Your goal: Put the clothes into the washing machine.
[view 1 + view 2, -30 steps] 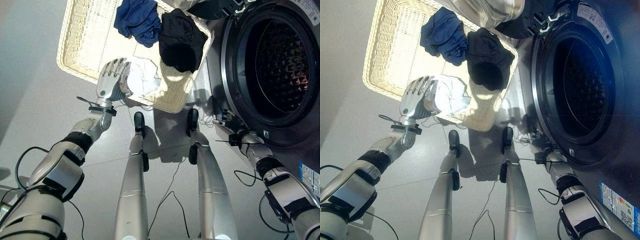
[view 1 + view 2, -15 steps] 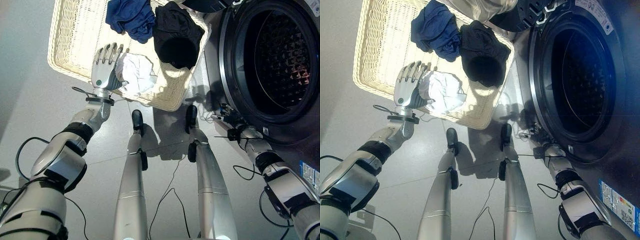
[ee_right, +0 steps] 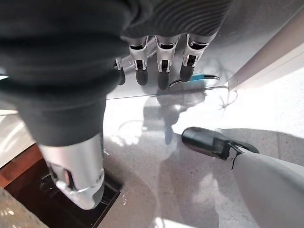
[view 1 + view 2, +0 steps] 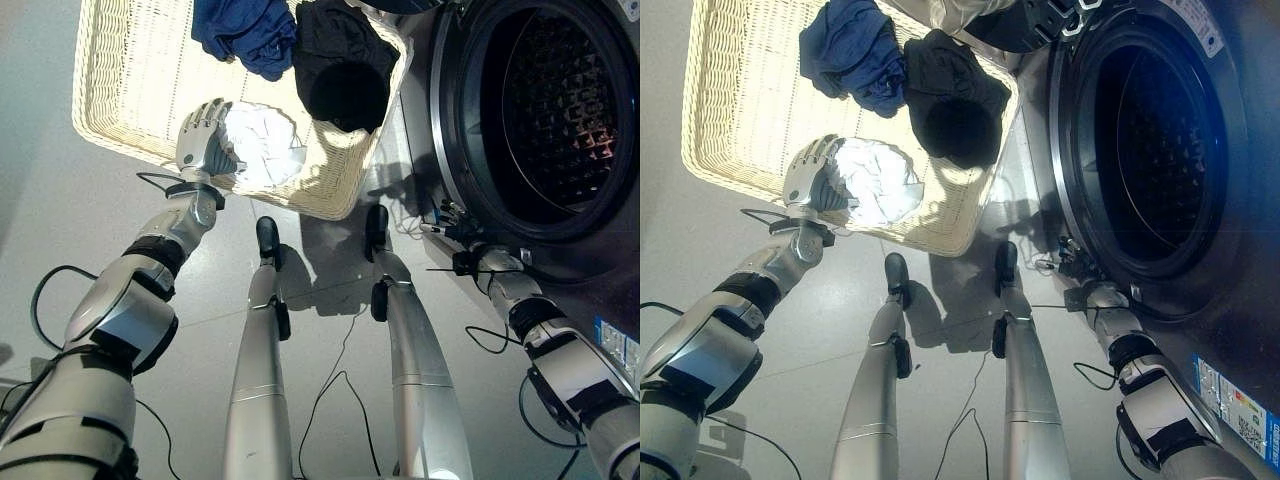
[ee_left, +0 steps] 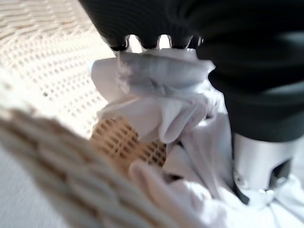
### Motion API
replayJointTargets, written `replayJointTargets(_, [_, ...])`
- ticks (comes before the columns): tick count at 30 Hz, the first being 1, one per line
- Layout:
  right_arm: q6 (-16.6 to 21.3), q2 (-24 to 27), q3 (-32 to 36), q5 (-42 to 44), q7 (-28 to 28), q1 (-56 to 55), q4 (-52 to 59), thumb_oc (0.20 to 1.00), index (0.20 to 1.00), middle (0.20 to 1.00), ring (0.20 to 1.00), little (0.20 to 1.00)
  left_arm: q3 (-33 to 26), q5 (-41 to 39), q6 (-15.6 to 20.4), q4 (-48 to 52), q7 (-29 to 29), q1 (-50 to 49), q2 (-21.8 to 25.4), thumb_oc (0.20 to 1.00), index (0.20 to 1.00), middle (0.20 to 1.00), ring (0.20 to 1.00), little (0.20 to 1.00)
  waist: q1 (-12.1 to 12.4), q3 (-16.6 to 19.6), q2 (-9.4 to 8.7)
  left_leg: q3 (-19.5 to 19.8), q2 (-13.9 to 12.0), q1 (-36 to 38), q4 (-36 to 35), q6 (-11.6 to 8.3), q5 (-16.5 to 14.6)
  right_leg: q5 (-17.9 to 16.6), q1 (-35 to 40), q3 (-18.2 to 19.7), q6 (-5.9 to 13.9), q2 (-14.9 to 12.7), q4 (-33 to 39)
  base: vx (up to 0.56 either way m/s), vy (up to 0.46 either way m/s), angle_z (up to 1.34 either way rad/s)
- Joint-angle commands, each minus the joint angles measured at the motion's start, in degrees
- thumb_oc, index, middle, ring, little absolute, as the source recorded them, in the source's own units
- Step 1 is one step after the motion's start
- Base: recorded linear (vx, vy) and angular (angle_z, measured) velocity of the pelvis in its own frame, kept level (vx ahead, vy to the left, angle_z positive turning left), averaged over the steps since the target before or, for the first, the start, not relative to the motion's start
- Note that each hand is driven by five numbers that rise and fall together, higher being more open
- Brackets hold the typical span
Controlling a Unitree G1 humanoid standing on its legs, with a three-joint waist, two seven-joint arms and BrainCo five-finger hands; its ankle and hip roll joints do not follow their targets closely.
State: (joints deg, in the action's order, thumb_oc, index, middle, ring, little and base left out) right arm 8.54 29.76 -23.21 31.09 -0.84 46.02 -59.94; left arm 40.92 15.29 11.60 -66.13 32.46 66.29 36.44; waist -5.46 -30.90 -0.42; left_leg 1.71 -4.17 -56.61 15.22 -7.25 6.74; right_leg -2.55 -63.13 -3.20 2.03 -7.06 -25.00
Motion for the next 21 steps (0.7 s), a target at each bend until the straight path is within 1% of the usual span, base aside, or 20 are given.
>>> replayJointTargets(1, [1.9,0.4,-1.8,1.3,0.1,-0.3,0.0,1.000,1.000,1.000,1.000,1.000,-2.1,-1.7,0.2,-3.1,-4.6,-0.8,-2.4,1.000,1.000,1.000,1.000,1.000,1.0,1.1,-1.76,0.7,2.7,-1.9,4.9,2.93,-1.1,-5.6,2.3,0.3,2.80,3.4,4.9,0.00,0.005,-0.05])
replayJointTargets(4, [2.1,0.3,-1.9,1.5,0.0,0.1,-0.6,1.000,1.000,1.000,1.000,1.000,-1.9,-2.6,0.3,-3.8,-7.6,-0.9,-2.9,1.000,1.000,1.000,1.000,1.000,1.1,1.1,-1.89,0.7,2.6,-1.9,4.8,3.07,-1.0,-5.6,2.4,0.2,2.86,3.4,5.0,0.00,0.000,-0.01])
replayJointTargets(10, [2.0,0.0,-2.1,1.7,0.0,0.7,-1.1,1.000,1.000,1.000,1.000,1.000,-1.0,-1.1,1.5,-4.4,-8.0,-0.9,-3.4,1.000,1.000,1.000,1.000,1.000,1.2,1.1,-1.92,0.7,2.8,-1.7,4.6,3.21,-0.9,-5.7,2.6,0.1,2.79,3.5,5.1,0.00,0.000,0.00])
replayJointTargets(11, [2.2,0.0,-2.0,1.8,-0.1,0.7,-1.2,1.000,1.000,1.000,1.000,1.000,-0.6,-0.1,1.7,-4.3,-8.0,-0.8,-3.5,0.200,0.200,0.200,0.200,0.200,1.2,1.1,-1.91,0.7,2.9,-1.6,4.7,3.28,-0.9,-5.7,2.6,0.0,2.79,3.5,5.0,0.00,0.000,0.00])
replayJointTargets(15, [2.2,-0.3,-2.1,2.0,0.4,0.7,-1.0,1.000,1.000,1.000,1.000,1.000,0.0,0.0,3.2,-4.2,-7.8,-1.2,-3.8,0.200,0.200,0.200,0.200,0.200,1.2,1.1,-1.86,0.7,3.0,-1.5,4.6,3.37,-0.9,-5.9,2.7,0.0,2.84,3.4,5.1,0.00,0.000,0.00])
replayJointTargets(21, [3.0,-0.3,-1.6,3.0,0.9,0.2,-0.5,1.000,1.000,1.000,1.000,1.000,-1.3,-3.9,6.0,-2.4,-8.2,-2.1,-4.3,0.200,0.200,0.200,0.200,0.200,1.4,1.1,-1.48,0.6,3.1,-1.0,4.3,3.42,-0.8,-5.8,3.0,-0.1,2.83,3.4,5.2,0.00,0.000,0.00])
